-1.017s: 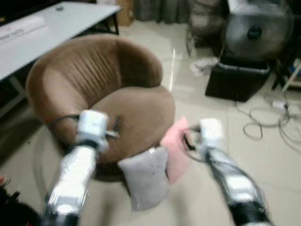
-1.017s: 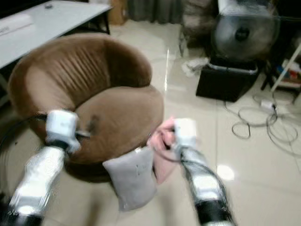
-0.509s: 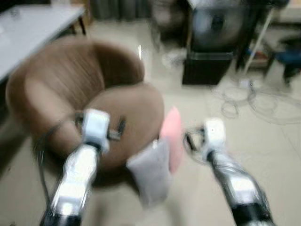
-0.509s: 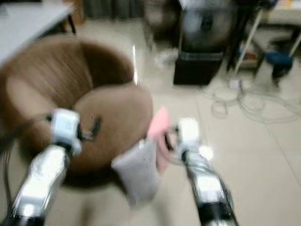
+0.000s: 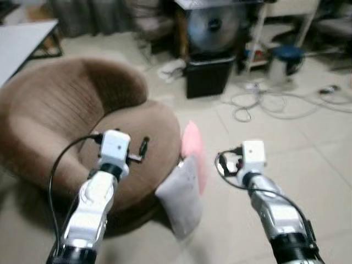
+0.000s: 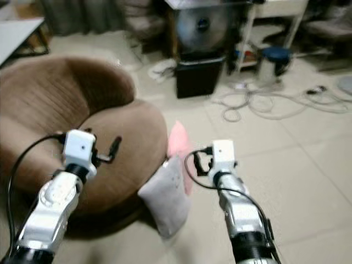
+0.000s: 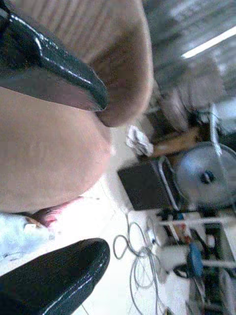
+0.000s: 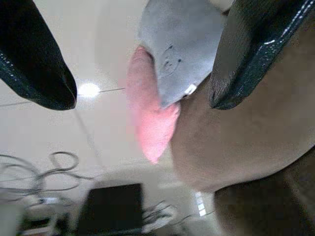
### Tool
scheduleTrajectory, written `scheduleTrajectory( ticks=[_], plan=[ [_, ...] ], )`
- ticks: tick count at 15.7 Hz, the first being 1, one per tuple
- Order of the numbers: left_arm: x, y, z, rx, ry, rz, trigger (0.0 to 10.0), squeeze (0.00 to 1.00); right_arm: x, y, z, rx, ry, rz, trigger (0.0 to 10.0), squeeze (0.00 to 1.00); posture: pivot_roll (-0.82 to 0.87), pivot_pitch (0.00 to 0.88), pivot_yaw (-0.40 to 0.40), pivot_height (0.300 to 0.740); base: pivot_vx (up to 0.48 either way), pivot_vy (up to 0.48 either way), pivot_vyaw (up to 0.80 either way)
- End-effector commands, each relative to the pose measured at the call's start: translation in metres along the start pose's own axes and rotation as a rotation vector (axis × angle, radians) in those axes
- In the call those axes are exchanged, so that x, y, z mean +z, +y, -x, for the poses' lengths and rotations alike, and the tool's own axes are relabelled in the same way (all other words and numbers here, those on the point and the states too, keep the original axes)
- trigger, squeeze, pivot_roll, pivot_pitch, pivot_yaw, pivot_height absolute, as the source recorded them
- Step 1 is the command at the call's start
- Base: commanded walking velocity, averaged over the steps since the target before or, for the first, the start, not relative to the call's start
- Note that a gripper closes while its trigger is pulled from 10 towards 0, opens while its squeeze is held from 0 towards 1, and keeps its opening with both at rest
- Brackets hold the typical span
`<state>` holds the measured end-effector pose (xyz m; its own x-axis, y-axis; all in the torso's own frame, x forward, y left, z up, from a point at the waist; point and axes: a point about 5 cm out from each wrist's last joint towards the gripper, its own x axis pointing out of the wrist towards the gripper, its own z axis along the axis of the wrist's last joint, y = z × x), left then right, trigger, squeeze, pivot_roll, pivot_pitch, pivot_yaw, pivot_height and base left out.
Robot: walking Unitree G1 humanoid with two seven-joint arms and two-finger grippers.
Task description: Move the pillow to the sofa from floor
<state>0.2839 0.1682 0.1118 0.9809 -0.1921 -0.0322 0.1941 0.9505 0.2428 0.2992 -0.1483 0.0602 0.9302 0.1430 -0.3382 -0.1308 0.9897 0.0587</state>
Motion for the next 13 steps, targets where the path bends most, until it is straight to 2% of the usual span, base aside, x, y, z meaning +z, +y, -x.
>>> scheduleTrajectory(
  ticks=[1, 4, 6, 11, 13],
  plan=[
    [0.0025, 0.0044, -0.0004, 0.007, -0.008, -0.036, 10.0, 0.0, 0.0019, 0.0071, -0.0015, 0.017, -0.004, 0.002, 10.0, 0.0, 0.05, 0.0, 0.054, 0.74, 0.0, -0.48, 0.0],
    [0.0022, 0.0042, -0.0011, 0.01, -0.007, -0.031, 10.0, 0.0, 0.003, 0.007, -0.002, 0.02, -0.005, 0.019, 10.0, 0.0, 0.05, 0.0, 0.051, 0.74, 0.0, -0.48, 0.0],
    [0.002, 0.0074, -0.0014, 0.057, -0.009, -0.001, 10.0, 0.0, 0.0039, 0.0074, -0.0024, 0.023, -0.013, 0.024, 10.0, 0.0, 0.05, 0.0, 0.051, 0.74, 0.0, 0.0, 0.0],
    [0.0017, 0.0057, -0.0022, 0.044, -0.006, -0.017, 10.0, 0.0, 0.0023, 0.0064, -0.0018, 0.013, -0.009, 0.0, 10.0, 0.0, 0.06, 0.0, 0.049, 0.74, 0.0, 0.0, 0.0],
    [0.0021, 0.0057, -0.0016, 0.047, -0.01, -0.013, 10.0, 0.0, 0.0018, 0.0064, -0.0014, 0.015, -0.007, -0.002, 10.0, 0.0, 0.06, 0.0, 0.047, 0.74, 0.0, 0.0, -0.48]
  ],
)
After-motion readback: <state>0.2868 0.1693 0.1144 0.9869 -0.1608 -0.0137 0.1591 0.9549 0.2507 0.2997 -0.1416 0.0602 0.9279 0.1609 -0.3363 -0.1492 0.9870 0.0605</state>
